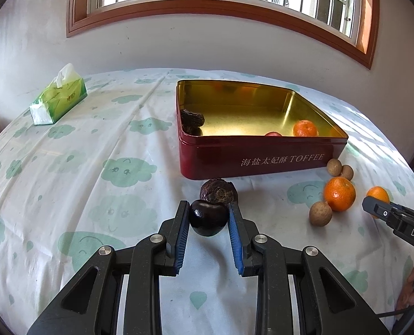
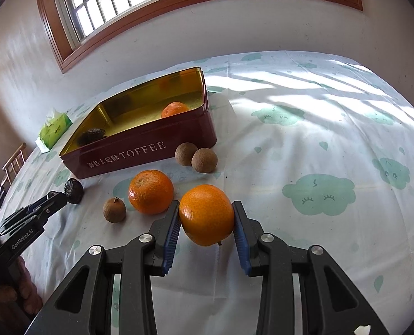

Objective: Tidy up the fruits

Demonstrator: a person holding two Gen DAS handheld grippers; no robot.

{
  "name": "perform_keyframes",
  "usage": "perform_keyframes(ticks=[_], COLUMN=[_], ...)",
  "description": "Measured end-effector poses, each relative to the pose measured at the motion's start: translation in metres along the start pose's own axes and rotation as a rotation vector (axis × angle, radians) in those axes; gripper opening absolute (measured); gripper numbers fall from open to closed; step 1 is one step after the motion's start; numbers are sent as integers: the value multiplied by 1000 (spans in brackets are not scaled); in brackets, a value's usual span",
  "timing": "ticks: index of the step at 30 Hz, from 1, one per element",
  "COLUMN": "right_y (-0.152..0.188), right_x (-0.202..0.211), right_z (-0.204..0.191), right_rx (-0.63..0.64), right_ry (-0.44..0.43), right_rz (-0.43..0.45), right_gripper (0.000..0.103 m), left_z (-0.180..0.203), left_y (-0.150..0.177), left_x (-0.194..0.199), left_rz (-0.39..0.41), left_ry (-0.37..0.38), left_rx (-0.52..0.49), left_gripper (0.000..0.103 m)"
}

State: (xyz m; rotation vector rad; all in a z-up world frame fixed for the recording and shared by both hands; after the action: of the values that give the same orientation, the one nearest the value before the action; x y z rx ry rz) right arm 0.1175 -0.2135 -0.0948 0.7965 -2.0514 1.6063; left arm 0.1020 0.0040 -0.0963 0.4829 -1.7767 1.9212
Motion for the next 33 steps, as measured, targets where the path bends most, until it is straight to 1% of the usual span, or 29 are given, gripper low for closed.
perform_keyframes(ticks=[18,33], right_y=[1,2], right_x=[-2,-1], right_z=[1,4], right_rx=[6,8], right_ry=[8,16], right_rz=[-15,-13], right_gripper=[34,34], left_z=[-4,-3], left_y=[-2,-3], left_x=[2,3], left_rz=[9,14], left_ry=[-21,-21], left_rx=[6,11], left_gripper=[28,28])
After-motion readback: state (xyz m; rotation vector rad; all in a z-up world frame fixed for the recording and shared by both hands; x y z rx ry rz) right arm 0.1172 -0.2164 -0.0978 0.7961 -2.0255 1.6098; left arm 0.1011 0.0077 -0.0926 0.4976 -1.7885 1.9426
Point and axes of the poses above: each gripper's, at about its wrist camera, not at the fingertips, and x roughly against the way its jaws point, z to its right, y to its underside, the point moved 5 cm from there along -x, roughly the way its jaws point, and after that the axes turned 9 degrees about z, right-handed, at the moved point
